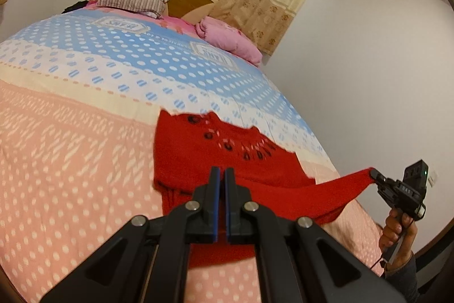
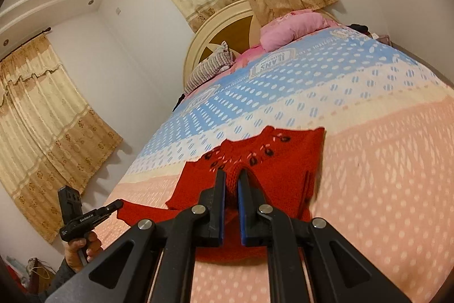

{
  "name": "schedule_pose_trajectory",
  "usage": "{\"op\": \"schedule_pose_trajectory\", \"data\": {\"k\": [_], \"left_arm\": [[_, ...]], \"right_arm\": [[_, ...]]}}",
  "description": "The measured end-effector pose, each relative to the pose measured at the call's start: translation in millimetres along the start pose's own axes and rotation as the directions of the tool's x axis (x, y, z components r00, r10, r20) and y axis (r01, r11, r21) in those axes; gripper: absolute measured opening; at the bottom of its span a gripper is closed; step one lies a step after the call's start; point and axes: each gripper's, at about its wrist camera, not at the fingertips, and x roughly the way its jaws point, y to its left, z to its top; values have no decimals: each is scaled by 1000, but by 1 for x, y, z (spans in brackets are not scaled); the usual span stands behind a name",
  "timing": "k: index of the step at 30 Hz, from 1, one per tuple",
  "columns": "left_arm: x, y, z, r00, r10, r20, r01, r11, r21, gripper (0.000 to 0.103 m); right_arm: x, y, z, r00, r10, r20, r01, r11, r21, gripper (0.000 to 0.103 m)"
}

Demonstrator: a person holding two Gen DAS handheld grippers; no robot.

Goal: Fold small clothes
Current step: 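Lift the hem with both grippers, fold it onto the collar, open both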

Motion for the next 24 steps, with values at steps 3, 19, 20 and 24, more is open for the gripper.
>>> {"op": "schedule_pose_trajectory", "data": {"k": [3,19,20,24], "left_arm": [[9,0,16,1000,11,16,-11,1000,4,3],[107,20,63,989,142,-41,-141,990,12,3],[115,25,62,987,155,-52,-155,988,13,3],[144,41,56,971,221,-90,-219,975,24,3]], "right_arm": [[11,0,14,1000,-21,12,21,1000,-9,7],[91,-30,56,988,-153,-37,153,988,13,7],[101,-36,57,986,-160,-52,161,987,22,7],[133,-50,57,974,-203,-100,206,978,21,7]]}}
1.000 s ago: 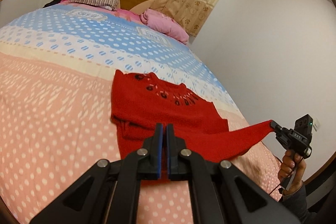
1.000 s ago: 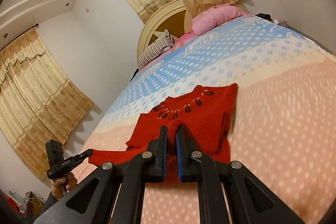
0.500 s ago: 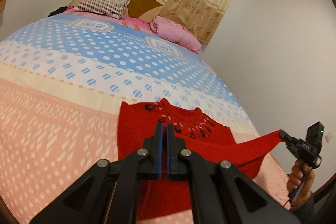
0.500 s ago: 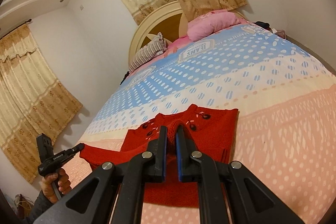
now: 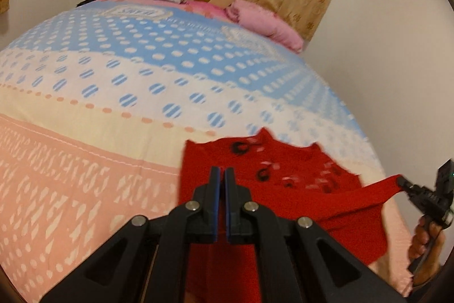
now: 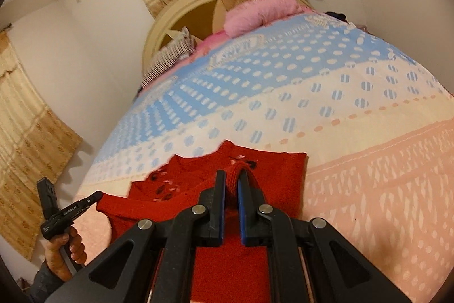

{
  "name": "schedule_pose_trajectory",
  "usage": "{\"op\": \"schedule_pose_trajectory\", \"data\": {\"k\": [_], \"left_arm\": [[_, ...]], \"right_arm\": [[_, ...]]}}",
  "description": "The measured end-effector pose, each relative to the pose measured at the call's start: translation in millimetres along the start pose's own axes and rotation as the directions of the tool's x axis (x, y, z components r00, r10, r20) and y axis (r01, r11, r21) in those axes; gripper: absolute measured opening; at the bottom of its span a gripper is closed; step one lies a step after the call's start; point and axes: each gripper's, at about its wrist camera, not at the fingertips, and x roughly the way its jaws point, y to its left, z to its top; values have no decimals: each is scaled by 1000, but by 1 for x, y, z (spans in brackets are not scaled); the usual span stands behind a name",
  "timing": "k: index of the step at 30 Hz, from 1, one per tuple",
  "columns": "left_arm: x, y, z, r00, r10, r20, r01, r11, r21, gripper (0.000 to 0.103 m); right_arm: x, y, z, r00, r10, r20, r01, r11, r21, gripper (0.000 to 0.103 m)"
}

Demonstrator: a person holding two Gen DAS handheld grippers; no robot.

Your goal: Fold small clothes

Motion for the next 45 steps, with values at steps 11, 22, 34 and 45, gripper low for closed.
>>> {"op": "schedule_pose_trajectory", "data": {"k": [11,22,34,45], "left_arm": [[-1,4,-23,998,63,-18,-61,994,93,39],[20,-11,-22,960,280,-2,-274,939,207,77],[-21,16,-48,981,194,8,-194,976,102,78],[-21,7,-80,978,208,5,-207,970,132,78]], "right_arm": [[47,2,-11,990,-134,-40,129,986,-101,62],[126,90,-65,871,-476,-123,294,704,-646,62],[62,56,-19,935,-349,59,343,849,-403,62],[-17,-33,-82,963,-263,-53,253,956,-149,62]]}}
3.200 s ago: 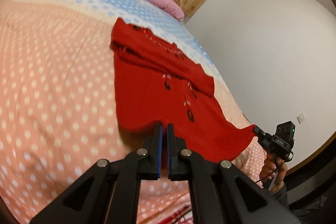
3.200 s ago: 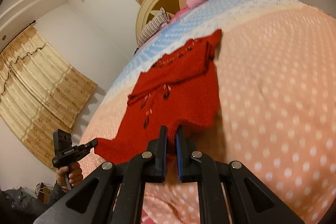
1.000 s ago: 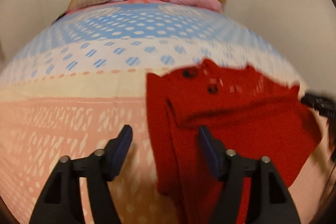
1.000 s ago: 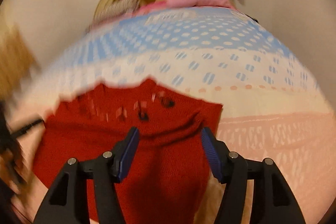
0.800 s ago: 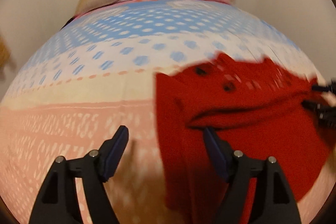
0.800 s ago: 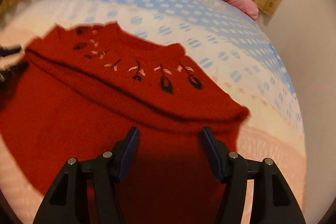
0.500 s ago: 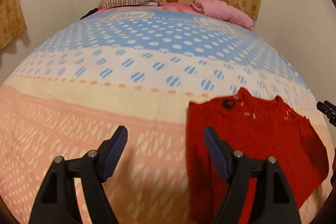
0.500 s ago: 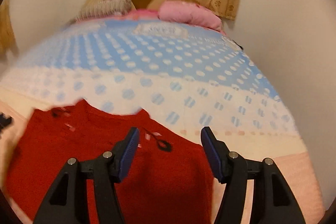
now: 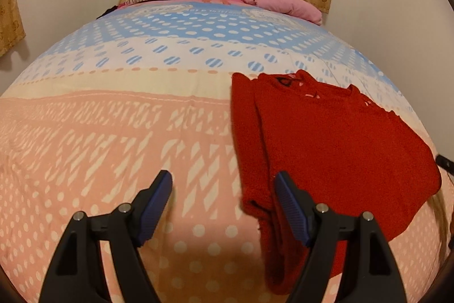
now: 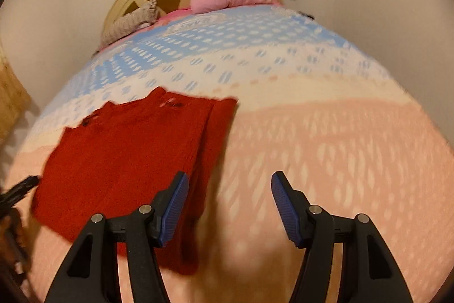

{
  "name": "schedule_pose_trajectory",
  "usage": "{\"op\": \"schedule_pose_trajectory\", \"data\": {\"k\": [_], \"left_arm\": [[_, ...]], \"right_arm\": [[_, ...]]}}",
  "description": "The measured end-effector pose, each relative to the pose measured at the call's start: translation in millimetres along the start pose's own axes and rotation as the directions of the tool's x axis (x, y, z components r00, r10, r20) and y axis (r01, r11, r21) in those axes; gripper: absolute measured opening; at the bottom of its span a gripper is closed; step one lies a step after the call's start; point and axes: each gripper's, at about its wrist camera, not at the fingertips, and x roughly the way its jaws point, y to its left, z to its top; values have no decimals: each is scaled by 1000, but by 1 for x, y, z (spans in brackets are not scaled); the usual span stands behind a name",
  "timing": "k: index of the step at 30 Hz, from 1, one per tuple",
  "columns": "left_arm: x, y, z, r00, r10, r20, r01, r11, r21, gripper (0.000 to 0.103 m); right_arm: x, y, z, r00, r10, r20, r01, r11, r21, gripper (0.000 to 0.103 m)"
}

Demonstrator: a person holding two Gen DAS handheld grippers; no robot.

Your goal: Fold small clothes

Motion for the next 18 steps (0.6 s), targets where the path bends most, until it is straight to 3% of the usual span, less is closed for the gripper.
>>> {"op": "schedule_pose_trajectory", "data": {"k": [2,4,6,10,16,18], "left_arm": [[0,-4,-2,1000,17,6,-18,1000,18,78],[3,-5,-5,998,61,6,-61,997,39,87],[6,-1,-7,996,89,4,-89,996,25,94],[8,9,-8,998,70,-8,-70,997,-22,95],[3,14,-12,998,68,19,-67,996,-56,96],[0,22,-13,998,63,27,-60,994,-95,96]], "right_arm": [[-6,8,-7,999,40,-1,-40,999,-15,61],[-7,21,-12,997,73,-13,-73,996,-44,46],[-6,30,-13,997,73,-8,-74,995,-65,45],[-8,57,-5,993,115,13,-114,989,-93,45],[23,137,-9,983,176,-56,-184,950,-251,45],[47,150,-5,977,187,-100,-204,955,-217,45]]}}
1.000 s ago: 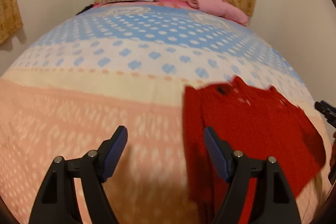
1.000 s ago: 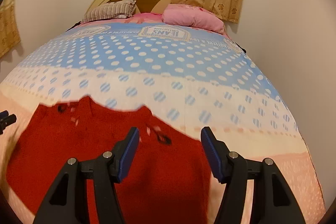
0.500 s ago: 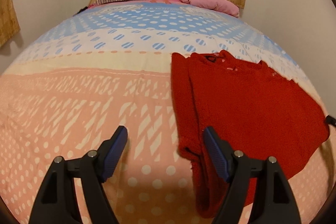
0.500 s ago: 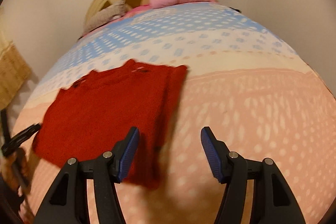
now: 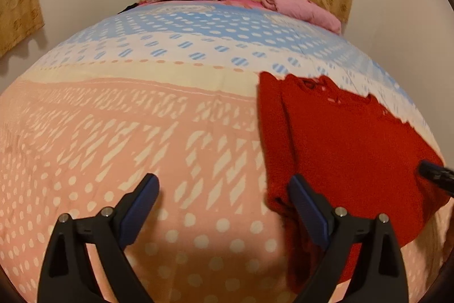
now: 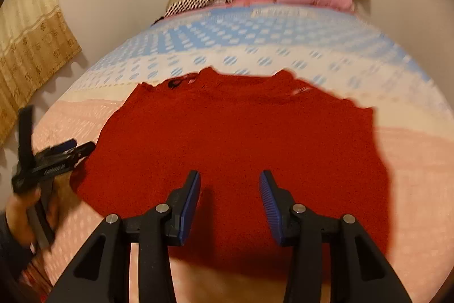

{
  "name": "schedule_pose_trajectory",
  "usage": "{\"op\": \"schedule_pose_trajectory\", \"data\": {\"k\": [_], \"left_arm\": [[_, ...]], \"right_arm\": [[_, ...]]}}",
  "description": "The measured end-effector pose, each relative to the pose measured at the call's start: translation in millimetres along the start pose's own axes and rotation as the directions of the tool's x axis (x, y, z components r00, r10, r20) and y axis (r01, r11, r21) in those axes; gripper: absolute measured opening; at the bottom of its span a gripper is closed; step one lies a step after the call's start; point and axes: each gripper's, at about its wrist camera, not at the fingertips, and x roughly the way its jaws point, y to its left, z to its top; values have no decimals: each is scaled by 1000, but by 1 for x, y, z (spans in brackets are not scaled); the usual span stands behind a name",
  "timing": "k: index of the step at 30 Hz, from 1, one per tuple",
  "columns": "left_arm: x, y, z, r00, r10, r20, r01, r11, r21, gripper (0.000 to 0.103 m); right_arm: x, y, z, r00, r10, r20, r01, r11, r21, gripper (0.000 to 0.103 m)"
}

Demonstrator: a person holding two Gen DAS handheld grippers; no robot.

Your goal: Fold small clothes

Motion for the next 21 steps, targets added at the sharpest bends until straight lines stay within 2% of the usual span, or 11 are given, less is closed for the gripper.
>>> {"op": "schedule_pose_trajectory", "data": {"k": [1,3,5,7,11,14,16,18,21], "left_arm": [[-1,4,0,1000,2,2,-2,1000,-24,96],[0,13,1,1000,-12,5,13,997,-70,96],[6,16,0,1000,-16,-21,14,996,-93,96],[12,16,0,999,-26,-44,21,994,-103,96],[12,16,-1,998,-38,-49,33,994,-105,96],[10,19,-3,998,-52,-40,47,992,-121,97],[11,20,-3,998,-49,-44,44,992,-122,98],[10,16,-2,999,-33,-43,28,994,-105,98],[11,9,-2,999,-12,-40,9,997,-71,100]], "right_arm": [[9,-1,4,1000,6,-14,-6,1000,16,45],[41,-5,14,995,-53,-88,58,997,50,45],[54,-10,23,996,-65,-65,70,994,79,45],[67,-7,30,991,-111,-72,115,992,56,47],[79,-8,44,986,-133,-98,139,989,59,51],[67,-2,48,983,-154,-100,158,987,37,50],[47,9,47,989,-144,-22,144,989,18,50],[46,20,49,994,-112,-7,112,994,-4,50],[74,27,54,992,-88,-91,88,996,-7,50]]}}
